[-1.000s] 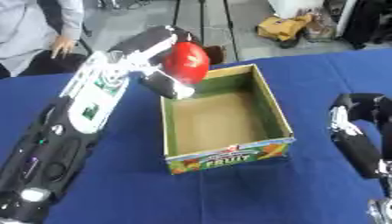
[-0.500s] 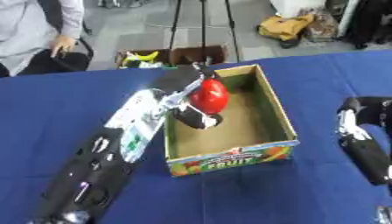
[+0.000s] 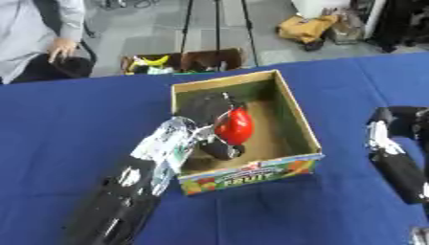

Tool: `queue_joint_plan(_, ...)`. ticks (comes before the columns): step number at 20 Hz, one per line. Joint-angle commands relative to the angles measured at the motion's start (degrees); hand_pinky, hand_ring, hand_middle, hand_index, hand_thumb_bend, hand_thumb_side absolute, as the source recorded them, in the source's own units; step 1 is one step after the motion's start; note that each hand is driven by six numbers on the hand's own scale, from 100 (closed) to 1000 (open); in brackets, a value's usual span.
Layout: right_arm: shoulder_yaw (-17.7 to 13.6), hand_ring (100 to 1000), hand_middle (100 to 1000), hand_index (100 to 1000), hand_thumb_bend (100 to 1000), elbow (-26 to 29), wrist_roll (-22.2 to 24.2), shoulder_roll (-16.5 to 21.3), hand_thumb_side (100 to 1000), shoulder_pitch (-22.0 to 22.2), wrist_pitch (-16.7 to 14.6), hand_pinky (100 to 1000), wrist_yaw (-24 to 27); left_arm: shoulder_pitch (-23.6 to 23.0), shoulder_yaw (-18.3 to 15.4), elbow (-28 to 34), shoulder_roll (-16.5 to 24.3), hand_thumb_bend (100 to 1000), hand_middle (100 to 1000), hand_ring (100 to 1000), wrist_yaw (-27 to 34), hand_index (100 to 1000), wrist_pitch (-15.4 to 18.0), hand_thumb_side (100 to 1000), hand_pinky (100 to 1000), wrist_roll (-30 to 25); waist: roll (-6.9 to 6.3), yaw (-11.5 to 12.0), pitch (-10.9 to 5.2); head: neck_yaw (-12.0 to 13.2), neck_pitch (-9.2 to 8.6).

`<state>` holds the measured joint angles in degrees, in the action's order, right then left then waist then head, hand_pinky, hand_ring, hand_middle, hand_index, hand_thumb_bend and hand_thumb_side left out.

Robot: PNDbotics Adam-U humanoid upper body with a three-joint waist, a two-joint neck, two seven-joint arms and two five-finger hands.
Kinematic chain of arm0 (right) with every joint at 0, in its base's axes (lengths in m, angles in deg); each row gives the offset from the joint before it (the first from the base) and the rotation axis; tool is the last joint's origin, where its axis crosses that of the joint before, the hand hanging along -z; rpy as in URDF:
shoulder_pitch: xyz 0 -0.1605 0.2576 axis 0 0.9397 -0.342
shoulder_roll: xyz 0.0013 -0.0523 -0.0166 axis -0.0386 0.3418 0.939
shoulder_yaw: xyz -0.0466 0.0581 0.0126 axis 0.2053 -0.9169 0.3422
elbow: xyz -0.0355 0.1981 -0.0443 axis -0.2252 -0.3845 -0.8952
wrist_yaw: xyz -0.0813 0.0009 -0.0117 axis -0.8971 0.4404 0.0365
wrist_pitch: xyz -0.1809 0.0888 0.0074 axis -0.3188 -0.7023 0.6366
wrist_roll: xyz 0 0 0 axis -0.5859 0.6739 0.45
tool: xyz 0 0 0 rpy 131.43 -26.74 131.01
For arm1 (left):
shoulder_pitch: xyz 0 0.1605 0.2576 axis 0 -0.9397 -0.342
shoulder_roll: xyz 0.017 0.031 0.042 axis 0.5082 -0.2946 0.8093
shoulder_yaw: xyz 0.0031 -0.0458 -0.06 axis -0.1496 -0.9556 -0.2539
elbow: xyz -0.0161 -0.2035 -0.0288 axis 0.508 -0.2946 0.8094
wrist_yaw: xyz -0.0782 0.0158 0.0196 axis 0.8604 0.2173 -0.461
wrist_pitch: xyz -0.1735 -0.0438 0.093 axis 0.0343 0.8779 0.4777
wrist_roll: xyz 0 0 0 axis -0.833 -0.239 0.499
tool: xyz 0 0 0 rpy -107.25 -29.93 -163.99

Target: Pick up objects on the table and place them in the box.

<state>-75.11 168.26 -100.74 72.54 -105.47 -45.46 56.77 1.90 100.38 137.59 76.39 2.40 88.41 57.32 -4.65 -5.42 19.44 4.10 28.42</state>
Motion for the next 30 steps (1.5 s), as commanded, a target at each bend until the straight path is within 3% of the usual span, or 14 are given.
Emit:
queue_joint_plan(1,-0.21,528,428,653,100,1.2,-0.07,0.43,513,-0.83,-0.12,728,0.2,0.5,0.11,1.08,-0.25,100,753,625,-3.04,809,1.04,318,260,0.32,0.33,-0.32,-0.9,-0.22,-0.26)
queue_joint_plan(2,-0.25,528,428,653,100,1.2,-0.1,0.44,512,-0.85,-0.1,728,0.19,0.31,0.1,0.95,-0.35,100,808,693,-3.58,859,1.6,390,353,-0.13,0.34,-0.46,-0.83,-0.19,-0.29)
queue_joint_plan(5,-0.3,528,427,653,100,1.2,-0.14,0.43,513,-0.9,-0.03,728,0.19,-0.09,-0.08,0.78,-0.59,119,888,800,-4.45,938,3.1,541,514,-1.53,0.35,-0.74,-0.64,-0.04,-0.48)
queue_joint_plan(10,-0.35,528,427,653,100,1.2,-0.21,0.45,512,-0.95,0.01,728,0.22,-0.48,-0.45,0.46,-0.79,180,927,876,-5.34,970,3.92,623,633,-3.94,0.37,-0.93,-0.52,0.16,-0.56)
queue_joint_plan(11,-0.35,528,427,653,100,1.2,-0.21,0.45,512,-0.94,0.03,728,0.22,-0.55,-0.45,0.5,-0.82,250,951,923,-5.37,990,4.07,687,711,-4.19,0.35,-0.94,-0.51,0.15,-0.55)
queue_joint_plan(12,-0.35,528,427,653,100,1.2,-0.2,0.44,512,-0.92,0.04,728,0.23,-0.6,-0.44,0.6,-0.84,264,958,934,-5.41,996,4.21,699,731,-4.29,0.34,-0.95,-0.51,0.12,-0.53)
queue_joint_plan(13,-0.35,527,427,652,100,1.2,-0.19,0.44,512,-0.91,0.05,728,0.23,-0.61,-0.41,0.77,-0.82,324,975,970,-5.51,1000,4.34,733,805,-4.26,0.33,-0.96,-0.52,0.1,-0.52)
queue_joint_plan(15,-0.34,527,427,652,100,1.2,-0.16,0.44,512,-0.88,0.05,728,0.23,-0.53,-0.33,1.3,-0.74,362,974,987,-5.9,1000,4.57,752,844,-3.89,0.31,-0.95,-0.56,0.08,-0.47)
queue_joint_plan(21,-0.41,527,427,652,100,1.2,-0.16,0.39,510,-0.73,0.1,728,0.22,-0.35,-0.68,4.81,-0.19,371,935,952,-6.68,1000,3.41,734,799,0.46,0.27,-0.92,-0.74,-0.09,-0.62)
queue_joint_plan(24,-0.56,527,427,652,100,1.2,-0.32,0.43,509,-0.53,0.15,728,0.16,-0.38,-1.04,9.81,1.19,351,887,912,-4.78,978,3.02,723,743,5.26,0.21,-0.56,-0.91,-0.63,-0.39)
queue_joint_plan(27,-0.74,527,427,652,100,1.2,-0.53,0.52,508,-0.31,0.2,727,0.08,-0.9,-2.07,16.54,3.39,277,815,835,2.87,941,1.69,755,630,10.97,0.15,-0.05,-1.13,-1.42,-0.01)
queue_joint_plan(30,-0.96,527,427,653,100,1.2,-0.77,0.68,508,0.01,0.31,728,-0.06,-2.1,-3.32,23.55,6.14,214,791,798,14.79,953,-0.53,762,581,14.55,0.08,0.77,-1.46,-2.5,0.49)
